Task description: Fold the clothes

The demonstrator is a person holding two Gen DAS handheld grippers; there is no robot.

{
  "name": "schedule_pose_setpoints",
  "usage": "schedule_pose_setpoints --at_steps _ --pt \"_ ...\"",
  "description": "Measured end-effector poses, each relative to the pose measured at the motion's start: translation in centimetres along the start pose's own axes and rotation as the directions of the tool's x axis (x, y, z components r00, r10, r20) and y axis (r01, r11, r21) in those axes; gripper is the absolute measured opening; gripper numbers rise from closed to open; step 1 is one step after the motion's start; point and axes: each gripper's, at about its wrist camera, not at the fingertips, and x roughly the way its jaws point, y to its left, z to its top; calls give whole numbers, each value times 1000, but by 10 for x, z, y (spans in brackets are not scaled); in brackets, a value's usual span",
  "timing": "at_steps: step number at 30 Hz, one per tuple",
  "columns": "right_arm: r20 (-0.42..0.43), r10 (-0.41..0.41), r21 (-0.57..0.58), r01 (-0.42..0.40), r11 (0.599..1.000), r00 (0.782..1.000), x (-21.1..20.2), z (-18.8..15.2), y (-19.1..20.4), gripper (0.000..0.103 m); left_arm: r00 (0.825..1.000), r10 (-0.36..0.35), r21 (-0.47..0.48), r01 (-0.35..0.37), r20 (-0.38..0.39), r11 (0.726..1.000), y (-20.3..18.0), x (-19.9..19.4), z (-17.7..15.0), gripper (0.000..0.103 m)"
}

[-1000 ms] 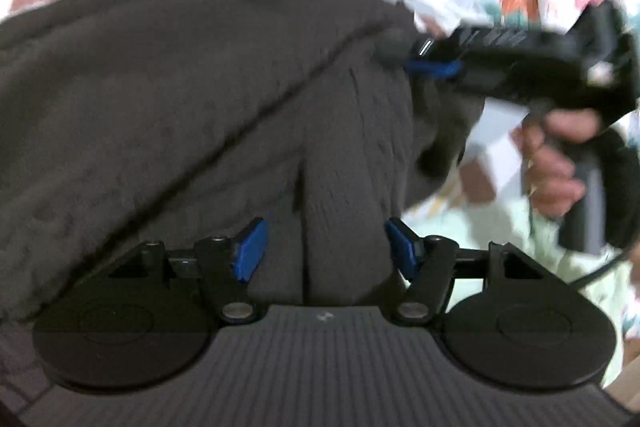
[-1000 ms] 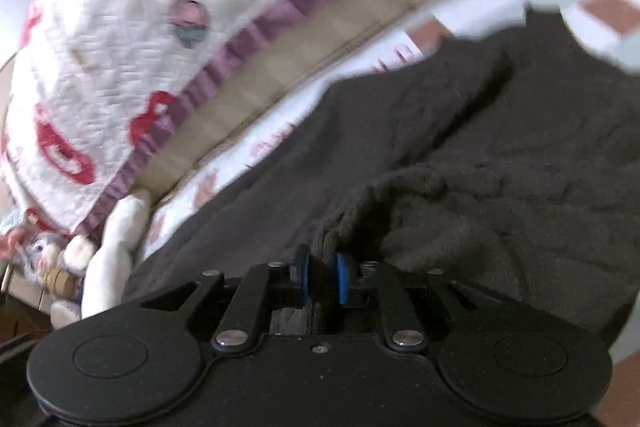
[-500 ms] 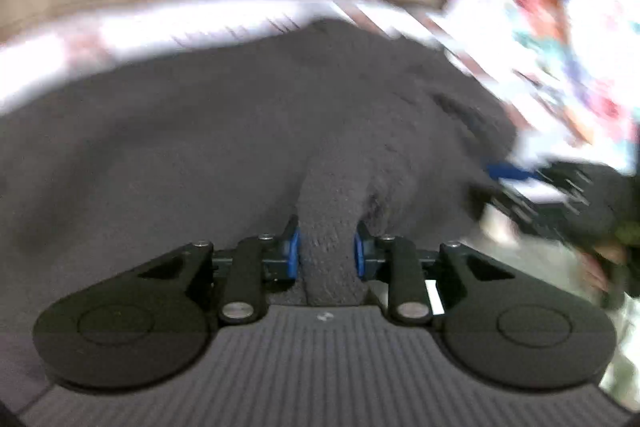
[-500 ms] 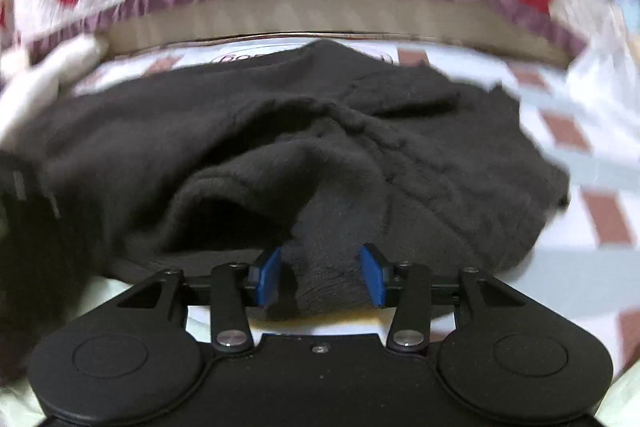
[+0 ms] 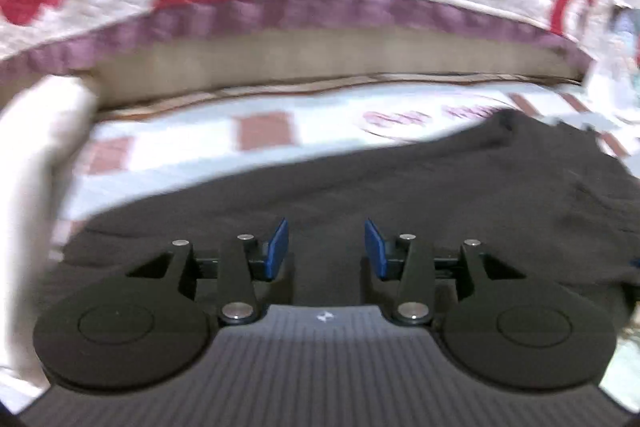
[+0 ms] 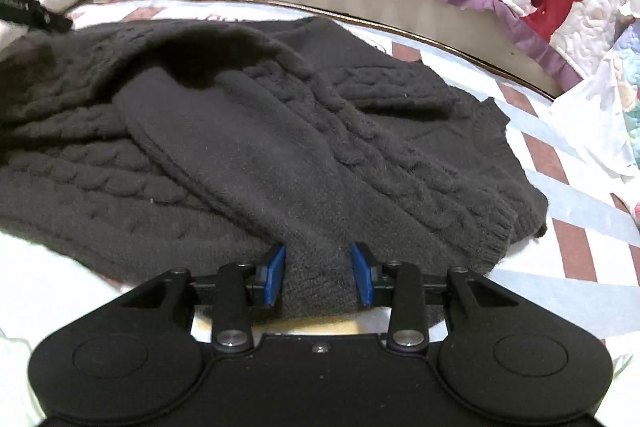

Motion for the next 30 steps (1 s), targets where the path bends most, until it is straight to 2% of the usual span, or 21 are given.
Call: schedule_pose_setpoints --at_steps 4,6,8,10,13,14,15,17,19,20,21,23,24,27,29,30 --pt "-8 -6 11 6 1000 1000 -1 4 3 40 1000 5 -64 -5 -6 998 28 -13 4 47" --pt "-6 -13 -24 13 1000 1000 -1 5 8 34 998 -51 -38 49 -41 998 17 -10 1 58" --pt "1 -25 -49 25 998 1000 -1 5 11 28 991 -105 -14 105 -77 994 6 -7 -2 62" --pt "6 -45 -78 46 996 999 -2 4 11 18 981 -158 8 160 -115 987 -5 -5 -5 64" --pt "12 -126 -202 126 971 992 -9 1 14 16 957 -235 37 244 -173 969 -22 -1 -9 71" --pt "0 -127 -200 124 972 992 -10 -1 14 16 946 -259 46 272 -193 961 -28 0 -11 73" --pt "-11 -126 -197 121 973 992 -10 -3 15 16 943 -254 75 275 -215 959 -35 4 -14 73" --pt "-18 -108 -169 103 980 994 -9 -6 16 18 946 -173 168 225 -274 960 -52 17 -24 73" --pt "-11 -105 -162 102 982 994 -11 -8 18 24 951 -108 227 178 -291 958 -58 27 -30 73" --pt "-9 -101 -153 98 983 995 -12 -8 18 26 955 -83 246 156 -284 957 -58 30 -30 70" --pt "-5 -82 -123 81 989 997 -14 -7 16 31 961 -71 256 142 -267 956 -56 30 -28 52" --pt "1 -44 -54 44 998 999 -13 -4 11 37 972 -72 252 128 -222 959 -48 27 -21 27" --pt "-1 -41 -30 41 999 999 -10 -2 10 44 977 -71 235 118 -199 965 -43 25 -17 27" --pt "4 -40 12 40 999 999 1 3 9 53 990 -57 144 75 -131 987 -24 23 -6 26" --pt "21 -53 1 53 999 998 7 5 10 52 994 -46 98 56 -95 994 -14 22 0 26" --pt "28 -69 -36 70 997 997 4 6 12 41 996 -47 79 53 -74 995 -9 20 3 26"
